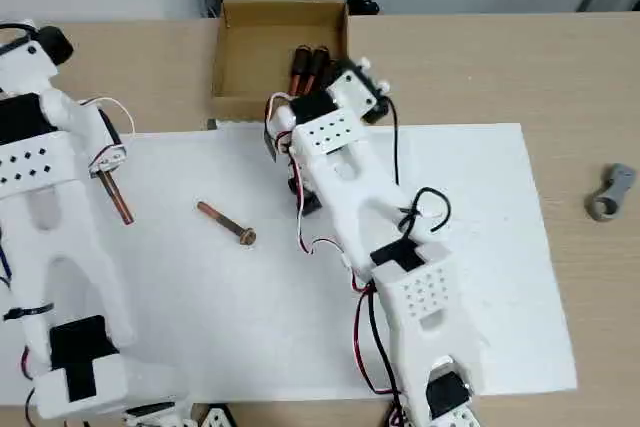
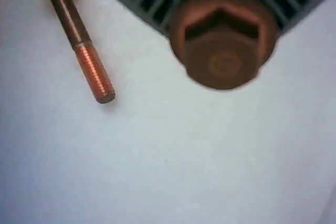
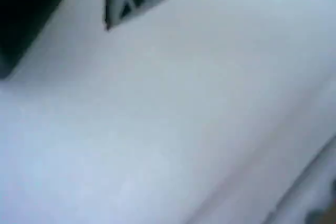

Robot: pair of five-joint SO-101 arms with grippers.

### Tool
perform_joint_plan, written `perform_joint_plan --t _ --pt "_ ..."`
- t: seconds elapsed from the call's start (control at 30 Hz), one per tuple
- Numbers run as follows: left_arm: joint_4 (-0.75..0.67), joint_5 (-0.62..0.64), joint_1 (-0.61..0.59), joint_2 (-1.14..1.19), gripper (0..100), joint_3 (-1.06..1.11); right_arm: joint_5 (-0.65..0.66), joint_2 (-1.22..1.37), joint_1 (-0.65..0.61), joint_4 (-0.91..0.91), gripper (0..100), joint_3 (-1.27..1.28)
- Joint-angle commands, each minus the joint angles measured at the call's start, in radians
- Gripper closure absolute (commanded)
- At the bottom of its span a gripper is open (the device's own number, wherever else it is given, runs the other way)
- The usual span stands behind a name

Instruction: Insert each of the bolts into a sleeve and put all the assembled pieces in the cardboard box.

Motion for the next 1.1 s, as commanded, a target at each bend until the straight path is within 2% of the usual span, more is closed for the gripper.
perform_joint_plan --t 0.0,0.3,0.37,0.47,0.53,0.83,1.07 --pt "-0.003 -0.008 -0.005 -0.044 100 -0.002 -0.011 0.01 -0.008 -0.051 82.3 -0.003" --pt "-0.003 -0.008 -0.005 -0.043 100 -0.002 -0.003 0.074 -0.012 -0.041 82.5 -0.003" --pt "-0.003 -0.008 -0.005 -0.043 100 -0.002 0.003 0.076 -0.015 -0.012 87.1 -0.003" --pt "-0.003 -0.008 -0.005 -0.043 100 -0.002 0.061 0.081 -0.021 0.03 99.8 -0.003" --pt "-0.003 -0.008 -0.005 -0.043 100 -0.002 0.087 0.081 -0.028 0.067 96.9 -0.003" --pt "-0.003 -0.008 -0.005 -0.044 100 -0.002 0.203 -0.007 -0.03 0.165 99.5 -0.005" --pt "-0.003 -0.006 -0.003 -0.052 100 -0.002 0.408 -0.278 -0.033 0.228 99.5 -0.005"
